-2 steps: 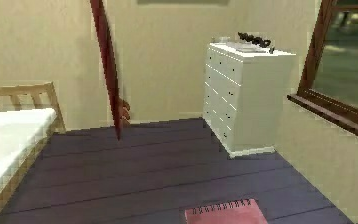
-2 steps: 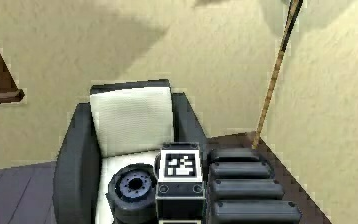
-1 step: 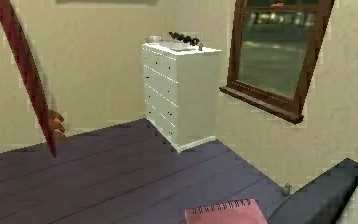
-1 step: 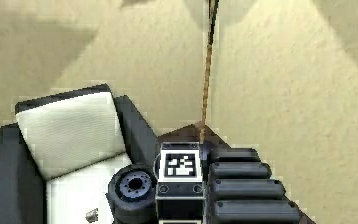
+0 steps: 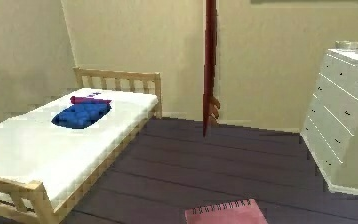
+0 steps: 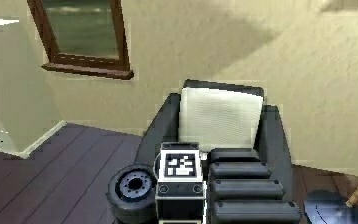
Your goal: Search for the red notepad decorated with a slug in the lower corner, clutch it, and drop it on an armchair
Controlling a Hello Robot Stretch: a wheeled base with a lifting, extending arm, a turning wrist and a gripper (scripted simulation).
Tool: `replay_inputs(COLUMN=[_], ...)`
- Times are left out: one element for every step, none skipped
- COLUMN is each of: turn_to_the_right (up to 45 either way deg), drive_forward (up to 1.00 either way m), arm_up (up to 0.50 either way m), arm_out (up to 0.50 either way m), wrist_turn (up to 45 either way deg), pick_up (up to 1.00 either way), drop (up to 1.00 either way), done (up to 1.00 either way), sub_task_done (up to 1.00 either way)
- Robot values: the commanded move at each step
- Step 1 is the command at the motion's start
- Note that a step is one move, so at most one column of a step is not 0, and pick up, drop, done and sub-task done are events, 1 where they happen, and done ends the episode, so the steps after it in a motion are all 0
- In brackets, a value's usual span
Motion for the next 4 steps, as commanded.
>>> replay_inputs(turn_to_the_right=[-12.0,45.0,45.0,18.0], drive_forward=[0.00,0.00,0.00,0.00], arm_up=[0.00,0.00,0.00,0.00], arm_out=[0.00,0.00,0.00,0.00], wrist_turn=[0.0,0.0,0.0,0.0], pick_up=[0.00,0.00,0.00,0.00], drop=[0.00,0.00,0.00,0.00], done=[0.00,0.00,0.00,0.00], sub_task_done=[0.00,0.00,0.00,0.00])
